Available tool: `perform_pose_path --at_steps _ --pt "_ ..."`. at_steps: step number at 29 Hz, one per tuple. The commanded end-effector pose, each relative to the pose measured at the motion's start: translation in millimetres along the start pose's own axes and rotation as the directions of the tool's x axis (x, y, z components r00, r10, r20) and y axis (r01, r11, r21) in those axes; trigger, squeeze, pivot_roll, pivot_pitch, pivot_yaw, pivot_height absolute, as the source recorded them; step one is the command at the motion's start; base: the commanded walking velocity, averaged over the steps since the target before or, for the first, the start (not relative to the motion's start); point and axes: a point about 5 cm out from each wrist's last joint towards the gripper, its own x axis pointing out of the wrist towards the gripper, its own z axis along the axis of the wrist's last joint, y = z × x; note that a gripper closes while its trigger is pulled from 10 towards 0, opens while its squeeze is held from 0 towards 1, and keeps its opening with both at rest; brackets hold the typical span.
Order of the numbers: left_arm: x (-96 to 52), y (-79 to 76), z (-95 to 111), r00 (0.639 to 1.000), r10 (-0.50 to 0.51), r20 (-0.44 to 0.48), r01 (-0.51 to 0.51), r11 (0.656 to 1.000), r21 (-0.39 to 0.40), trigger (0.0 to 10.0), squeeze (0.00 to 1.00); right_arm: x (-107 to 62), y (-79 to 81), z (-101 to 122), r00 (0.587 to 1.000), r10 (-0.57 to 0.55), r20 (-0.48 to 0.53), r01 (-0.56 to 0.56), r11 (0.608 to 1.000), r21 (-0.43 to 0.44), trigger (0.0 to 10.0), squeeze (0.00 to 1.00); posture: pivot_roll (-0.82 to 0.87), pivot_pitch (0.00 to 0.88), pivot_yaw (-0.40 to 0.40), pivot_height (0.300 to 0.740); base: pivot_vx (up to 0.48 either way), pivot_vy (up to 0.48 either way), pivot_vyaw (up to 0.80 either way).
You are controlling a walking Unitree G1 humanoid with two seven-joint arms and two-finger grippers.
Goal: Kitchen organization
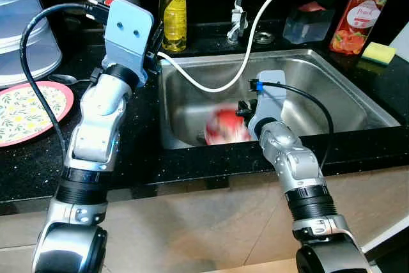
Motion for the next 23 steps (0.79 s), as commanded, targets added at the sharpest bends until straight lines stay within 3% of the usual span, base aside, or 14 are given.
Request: perform_pose_path --at_steps 1,3,4,5,6,10,12,14,15,18,23 --pt "-2.4 -2.7 -3 1.000 -0.003 -0.017 0.003 1.000 0.003 10.0 0.00 -2.5 -0.5 -2 1.000 -0.007 0.028 0.007 1.000 0.030 10.0 1.00 -0.09 0.100 0.039 0.740 0.000 0.000 0.00" --pt "-2.4 -2.6 -4 1.000 -0.002 -0.020 0.002 1.000 0.003 10.0 0.00 -3.2 -1.0 4 0.998 -0.007 0.058 0.005 0.999 0.041 10.0 1.00 -0.09 0.105 0.042 0.740 0.000 0.000 0.00" --pt "-2.3 -1.1 -7 0.999 0.010 -0.041 -0.010 1.000 0.000 10.0 0.00 -7.8 -3.9 25 0.986 -0.006 0.165 -0.007 0.997 0.080 10.0 0.14 -0.09 0.105 0.042 0.740 0.000 0.000 0.00" --pt "-2.3 -1.1 -7 0.999 0.010 -0.041 -0.010 1.000 0.000 10.0 0.00 -7.8 -3.9 25 0.986 -0.006 0.165 -0.007 0.997 0.080 10.0 0.14 -0.09 0.105 0.042 0.740 0.000 0.000 0.00" --pt "-2.0 0.7 -9 0.998 0.021 -0.062 -0.021 1.000 0.002 10.0 0.00 -11.5 -6.0 39 0.972 -0.010 0.236 -0.012 0.996 0.091 10.0 0.00 -0.09 0.110 0.044 0.740 0.000 0.000 0.00" --pt "-1.0 3.9 -14 0.994 0.041 -0.101 -0.040 0.999 0.019 10.0 0.00 -16.4 -7.8 55 0.949 -0.013 0.315 -0.019 0.995 0.100 10.0 0.00 -0.09 0.110 0.044 0.740 0.000 0.000 0.00" --pt "-0.6 10.2 -22 0.984 0.072 -0.160 -0.070 0.997 0.015 10.0 0.00 -24.5 -10.9 77 0.908 -0.026 0.418 -0.025 0.993 0.117 10.0 0.00 -0.09 0.114 0.046 0.740 0.000 0.000 0.00" --pt "-0.5 12.4 -24 0.980 0.082 -0.183 -0.080 0.997 0.019 10.0 0.00 -26.8 -11.8 82 0.897 -0.031 0.441 -0.027 0.992 0.123 10.0 0.00 -0.09 0.114 0.046 0.740 0.000 0.000 0.00" --pt "-1.6 22.6 -35 0.956 0.126 -0.265 -0.126 0.992 0.019 10.0 0.00 -33.6 -14.3 97 0.863 -0.039 0.503 -0.036 0.990 0.140 10.0 0.00 -0.09 0.117 0.050 0.740 0.000 0.000 0.00" --pt "-4.7 38.7 -50 0.908 0.185 -0.375 -0.195 0.981 0.011 10.0 0.00 -40.4 -16.2 111 0.830 -0.043 0.557 -0.044 0.989 0.142 10.0 0.00 -0.09 0.118 0.051 0.740 0.000 0.000 0.00" --pt "-6.7 46.6 -62 0.866 0.207 -0.456 -0.229 0.973 0.006 10.0 0.00 -42.3 -16.6 115 0.821 -0.045 0.569 -0.045 0.989 0.144 10.0 0.00 -0.09 0.118 0.051 0.740 0.000 0.000 0.00"
